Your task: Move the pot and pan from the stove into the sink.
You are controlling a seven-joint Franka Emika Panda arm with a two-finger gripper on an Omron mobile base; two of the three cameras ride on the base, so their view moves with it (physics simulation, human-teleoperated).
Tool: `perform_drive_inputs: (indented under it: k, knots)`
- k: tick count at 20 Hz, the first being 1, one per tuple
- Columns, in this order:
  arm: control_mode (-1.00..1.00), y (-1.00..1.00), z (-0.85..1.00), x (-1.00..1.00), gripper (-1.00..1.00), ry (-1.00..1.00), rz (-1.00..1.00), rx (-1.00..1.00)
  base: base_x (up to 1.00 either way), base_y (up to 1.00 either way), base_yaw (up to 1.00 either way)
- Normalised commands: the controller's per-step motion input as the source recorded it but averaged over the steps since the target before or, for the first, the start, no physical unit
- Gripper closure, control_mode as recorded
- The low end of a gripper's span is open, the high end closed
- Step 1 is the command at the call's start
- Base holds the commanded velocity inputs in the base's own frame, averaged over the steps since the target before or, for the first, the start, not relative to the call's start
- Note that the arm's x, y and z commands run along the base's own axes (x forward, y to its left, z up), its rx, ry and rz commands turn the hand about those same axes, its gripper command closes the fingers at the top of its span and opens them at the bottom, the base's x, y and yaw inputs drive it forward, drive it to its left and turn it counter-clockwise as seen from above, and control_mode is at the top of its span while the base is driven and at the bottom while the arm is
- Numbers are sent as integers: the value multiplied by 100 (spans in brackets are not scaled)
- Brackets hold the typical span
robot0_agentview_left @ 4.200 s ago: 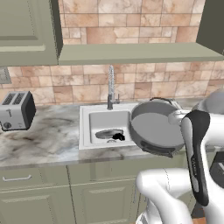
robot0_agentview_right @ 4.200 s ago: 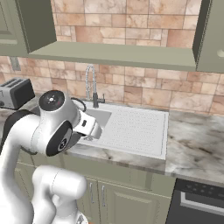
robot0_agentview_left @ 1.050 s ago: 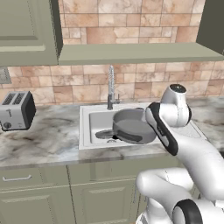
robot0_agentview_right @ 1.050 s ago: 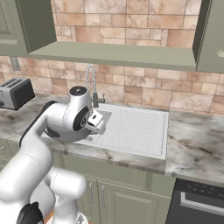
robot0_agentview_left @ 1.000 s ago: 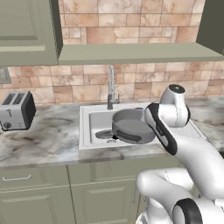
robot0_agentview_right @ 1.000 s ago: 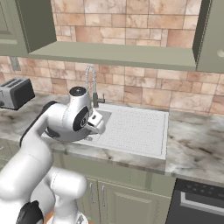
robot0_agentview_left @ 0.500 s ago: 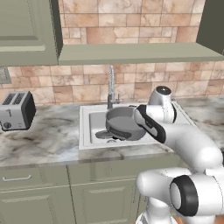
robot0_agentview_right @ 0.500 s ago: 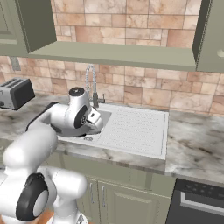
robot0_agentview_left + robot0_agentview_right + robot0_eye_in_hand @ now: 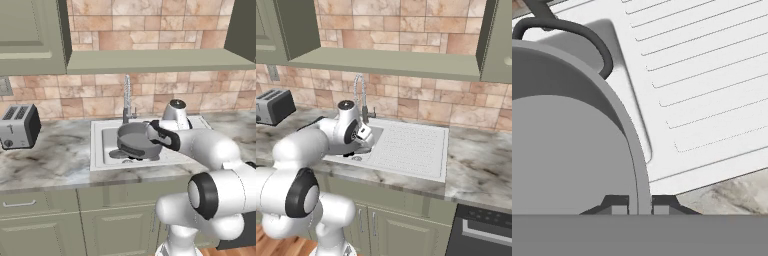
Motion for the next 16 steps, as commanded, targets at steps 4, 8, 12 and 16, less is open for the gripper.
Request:
perform_drive_inputs:
  k: [4,8,12,16]
  knots:
    - [-100,3,-20,42,100,0,0,0,0,0,0]
    - [-100,4,-24,43,100,0,0,0,0,0,0]
    - [-100,7,-25,39,100,0,-1,0,0,0,0]
    - [-100,6,-27,35,100,0,-1,0,0,0,0]
